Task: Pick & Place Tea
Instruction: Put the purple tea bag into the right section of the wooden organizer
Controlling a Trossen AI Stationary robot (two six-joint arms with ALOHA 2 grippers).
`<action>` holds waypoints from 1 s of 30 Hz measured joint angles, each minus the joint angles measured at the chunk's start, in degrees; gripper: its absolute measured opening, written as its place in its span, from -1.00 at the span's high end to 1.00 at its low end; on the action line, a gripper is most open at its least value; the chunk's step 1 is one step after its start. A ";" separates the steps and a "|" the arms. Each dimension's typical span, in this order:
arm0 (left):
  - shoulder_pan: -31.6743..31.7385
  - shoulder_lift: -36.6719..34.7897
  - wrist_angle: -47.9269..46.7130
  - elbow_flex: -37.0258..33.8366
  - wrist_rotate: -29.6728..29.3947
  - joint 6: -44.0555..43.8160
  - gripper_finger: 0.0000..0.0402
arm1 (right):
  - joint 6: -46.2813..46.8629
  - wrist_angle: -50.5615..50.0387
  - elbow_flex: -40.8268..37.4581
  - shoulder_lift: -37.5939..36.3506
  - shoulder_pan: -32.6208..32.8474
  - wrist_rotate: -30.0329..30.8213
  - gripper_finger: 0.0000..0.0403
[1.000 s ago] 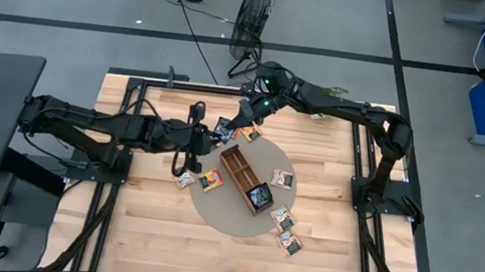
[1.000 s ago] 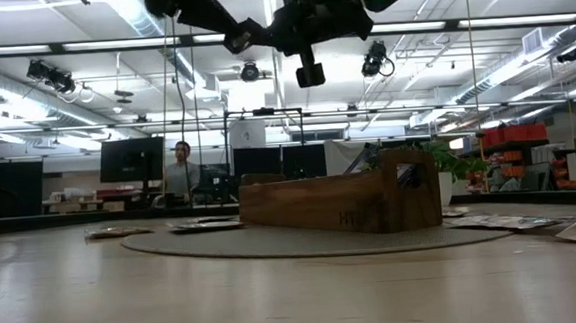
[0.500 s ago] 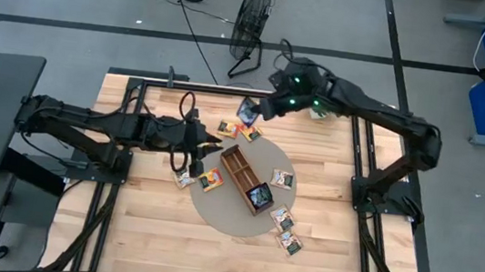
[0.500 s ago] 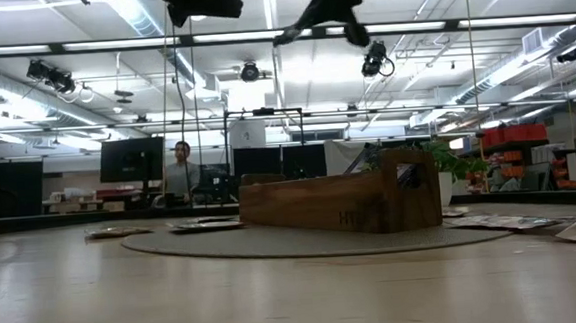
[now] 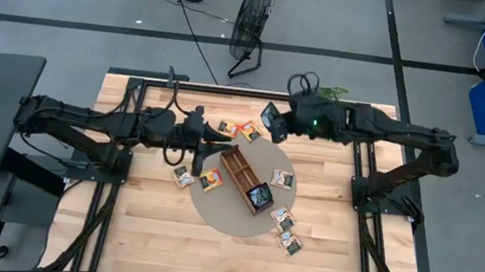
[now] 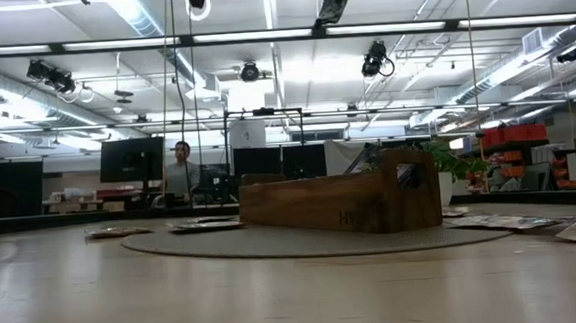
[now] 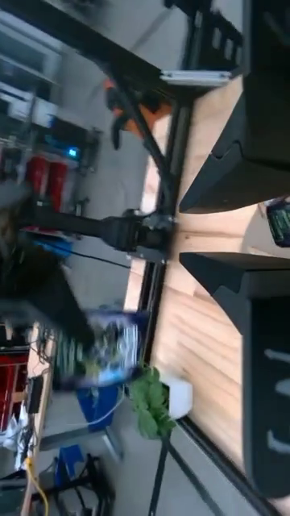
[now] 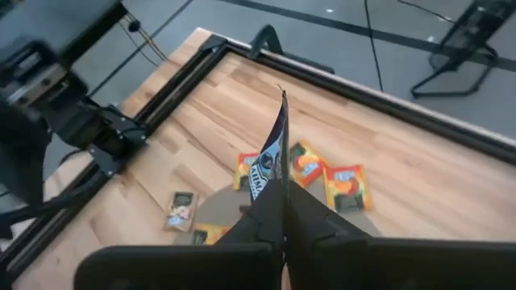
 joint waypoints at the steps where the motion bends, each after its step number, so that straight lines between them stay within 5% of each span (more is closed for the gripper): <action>1: 0.33 -0.78 1.81 -1.67 0.41 -1.26 0.56 | 0.91 -0.73 0.00 0.03 1.16 1.30 1.00; 12: 2.22 -13.29 8.36 -16.46 1.55 -9.39 0.56 | 14.19 -8.07 -0.88 0.58 14.71 16.49 1.00; 21: 4.82 -24.69 -3.04 -18.40 1.17 -10.29 0.56 | 26.78 1.26 -13.41 1.06 21.67 16.23 1.00; 30: 7.69 -33.25 -9.93 -18.34 0.26 -9.65 0.58 | 28.34 11.26 -20.87 5.75 24.94 11.73 1.00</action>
